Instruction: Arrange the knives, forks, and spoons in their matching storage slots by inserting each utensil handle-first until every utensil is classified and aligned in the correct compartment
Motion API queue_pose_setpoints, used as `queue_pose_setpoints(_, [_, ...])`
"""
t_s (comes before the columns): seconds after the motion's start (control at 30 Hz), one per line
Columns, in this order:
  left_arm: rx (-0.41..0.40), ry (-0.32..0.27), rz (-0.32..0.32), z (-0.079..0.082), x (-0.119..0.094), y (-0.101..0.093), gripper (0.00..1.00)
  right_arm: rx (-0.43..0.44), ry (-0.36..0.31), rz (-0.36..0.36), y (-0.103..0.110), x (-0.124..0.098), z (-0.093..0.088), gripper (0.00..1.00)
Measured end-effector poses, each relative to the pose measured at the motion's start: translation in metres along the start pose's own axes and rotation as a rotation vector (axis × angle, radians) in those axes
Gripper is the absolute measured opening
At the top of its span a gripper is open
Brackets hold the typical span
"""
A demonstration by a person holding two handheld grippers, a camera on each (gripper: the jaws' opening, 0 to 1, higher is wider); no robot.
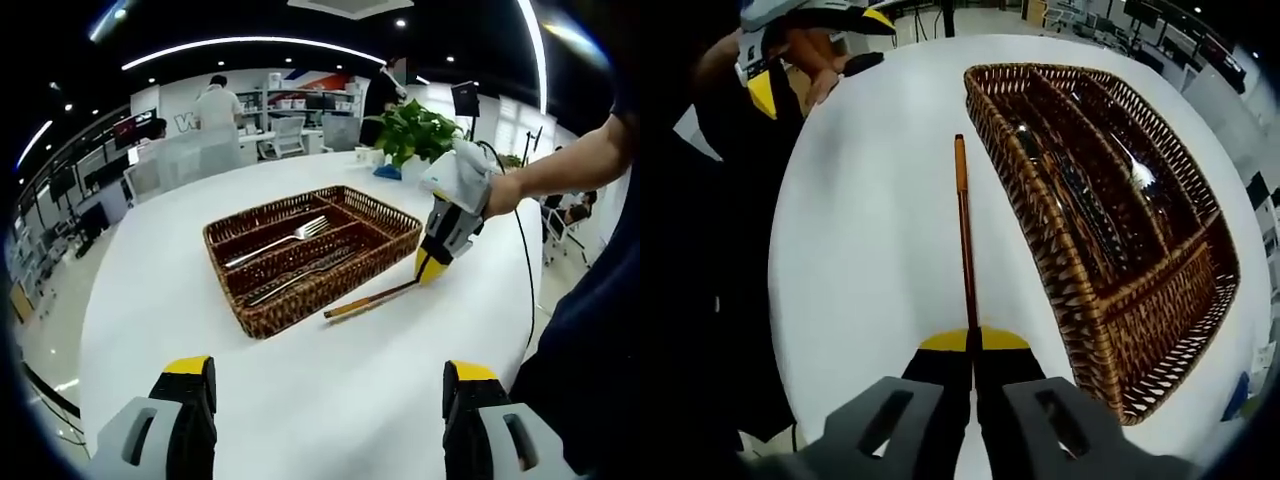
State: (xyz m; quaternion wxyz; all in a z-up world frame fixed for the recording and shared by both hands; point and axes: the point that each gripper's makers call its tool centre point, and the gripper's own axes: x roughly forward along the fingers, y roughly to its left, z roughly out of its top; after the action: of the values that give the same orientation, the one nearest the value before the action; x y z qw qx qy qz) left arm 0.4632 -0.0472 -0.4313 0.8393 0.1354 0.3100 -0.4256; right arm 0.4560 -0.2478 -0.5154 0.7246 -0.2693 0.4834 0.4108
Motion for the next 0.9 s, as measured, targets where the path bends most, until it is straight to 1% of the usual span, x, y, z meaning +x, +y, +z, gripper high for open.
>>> queue_pose_setpoints(0.1, [-0.003, -0.001, -0.001, 0.000, 0.001, 0.001, 1.00, 0.014, -0.020, -0.010, -0.001, -0.005, 0.005, 0.00])
queue_pose_setpoints(0.2, [-0.013, 0.009, -0.007, 0.000, 0.003, 0.001, 1.00, 0.035, -0.056, -0.032, -0.005, -0.015, 0.015, 0.00])
queue_pose_setpoints(0.27, [-0.014, 0.011, -0.009, 0.001, 0.003, 0.001, 1.00, 0.045, -0.066, -0.039, -0.007, -0.020, 0.018, 0.00])
queue_pose_setpoints(0.43, [-0.029, 0.024, -0.014, 0.001, 0.007, 0.003, 1.00, 0.091, -0.109, -0.077, -0.021, -0.033, 0.029, 0.00])
queue_pose_setpoints(0.57, [-0.021, 0.023, -0.014, 0.005, 0.010, 0.005, 1.00, 0.167, -0.136, -0.114, -0.041, -0.041, 0.035, 0.00])
queue_pose_setpoints(0.63, [-0.017, 0.014, -0.018, 0.010, 0.010, 0.004, 1.00, 0.235, -0.161, -0.127, -0.051, -0.043, 0.037, 0.00])
queue_pose_setpoints(0.7, [-0.014, 0.003, -0.020, 0.014, 0.010, 0.004, 1.00, 0.297, -0.175, -0.141, -0.062, -0.045, 0.036, 0.00])
queue_pose_setpoints(0.8, [-0.012, -0.008, -0.024, 0.015, 0.010, 0.003, 1.00, 0.333, -0.166, -0.164, -0.075, -0.043, 0.032, 0.00])
queue_pose_setpoints(0.9, [-0.012, -0.011, -0.024, 0.014, 0.010, 0.003, 1.00, 0.398, -0.166, -0.177, -0.086, -0.041, 0.026, 0.00])
